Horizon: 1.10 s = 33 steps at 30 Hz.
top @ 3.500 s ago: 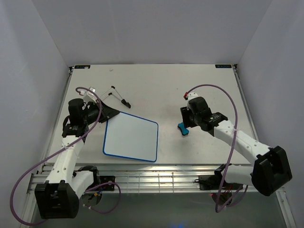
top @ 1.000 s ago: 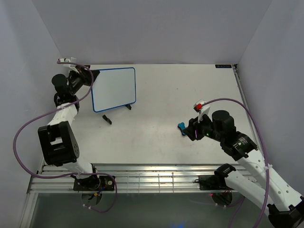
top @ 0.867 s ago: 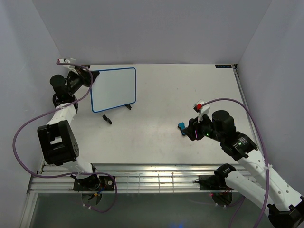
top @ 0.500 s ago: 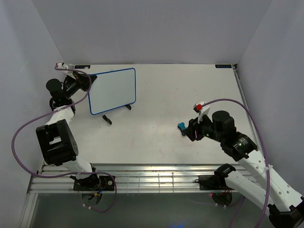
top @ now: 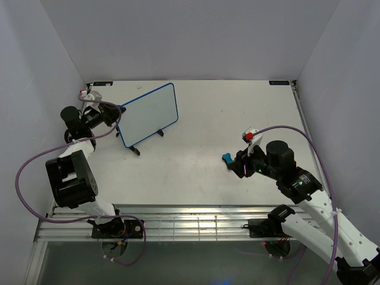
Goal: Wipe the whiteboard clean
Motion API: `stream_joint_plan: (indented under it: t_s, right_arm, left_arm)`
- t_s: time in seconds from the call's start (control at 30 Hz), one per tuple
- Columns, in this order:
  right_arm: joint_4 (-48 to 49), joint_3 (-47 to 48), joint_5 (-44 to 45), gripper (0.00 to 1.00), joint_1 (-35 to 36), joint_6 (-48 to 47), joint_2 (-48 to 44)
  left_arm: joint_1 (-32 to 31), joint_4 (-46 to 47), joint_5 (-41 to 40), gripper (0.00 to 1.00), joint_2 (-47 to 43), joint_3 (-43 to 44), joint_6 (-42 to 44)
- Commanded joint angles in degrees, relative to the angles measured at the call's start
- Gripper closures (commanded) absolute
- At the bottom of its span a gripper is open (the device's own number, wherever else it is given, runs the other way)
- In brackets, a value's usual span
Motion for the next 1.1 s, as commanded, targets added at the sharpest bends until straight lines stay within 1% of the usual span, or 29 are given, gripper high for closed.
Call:
stream_joint_plan:
  t_s: [0.0, 0.2, 0.4, 0.53, 0.67, 0.83, 0.93, 1.07]
  right_arm:
    - [2.69, 0.27, -1.23, 0.51, 0.53, -0.7, -0.78]
    - [2.95, -0.08, -1.41, 0.51, 0.7, -0.61, -1.22]
    - [3.31, -0.17, -1.59, 0.51, 0.79, -0.61, -1.22]
    - [3.31, -0.17, -1.59, 0.51, 0.79, -0.61, -1.66]
    - [3.48, -0.35, -1.67, 0.51, 0.79, -0.52, -1.92]
    - [3.39, -0.26, -1.76, 0.51, 0.79, -0.61, -2.1]
    - [3.74, -0.61, -2.02, 0.51, 0.79, -0.43, -2.27]
    - [4.01, -0.7, -2.38, 0.51, 0.88, -0.34, -2.18]
  left_arm:
    - [2.9, -1.43, -3.15, 1.0, 2.12, -3.23, 13.64]
    - [5.1, -1.43, -1.74, 1.0, 2.91, -4.73, 13.29]
    - [7.21, -1.52, -1.04, 1.0, 2.21, -4.38, 12.85]
    - [9.41, -3.53, -0.78, 1.0, 1.51, -4.55, 13.55]
    - [11.69, -6.44, -0.34, 1.0, 0.19, -5.52, 16.27]
    - [12.4, -8.99, -1.39, 1.0, -0.69, -6.57, 18.21]
    - [12.49, -9.95, -4.02, 1.0, -0.87, -6.84, 18.12]
    - [12.49, -13.2, -6.3, 1.0, -1.74, -7.19, 20.41]
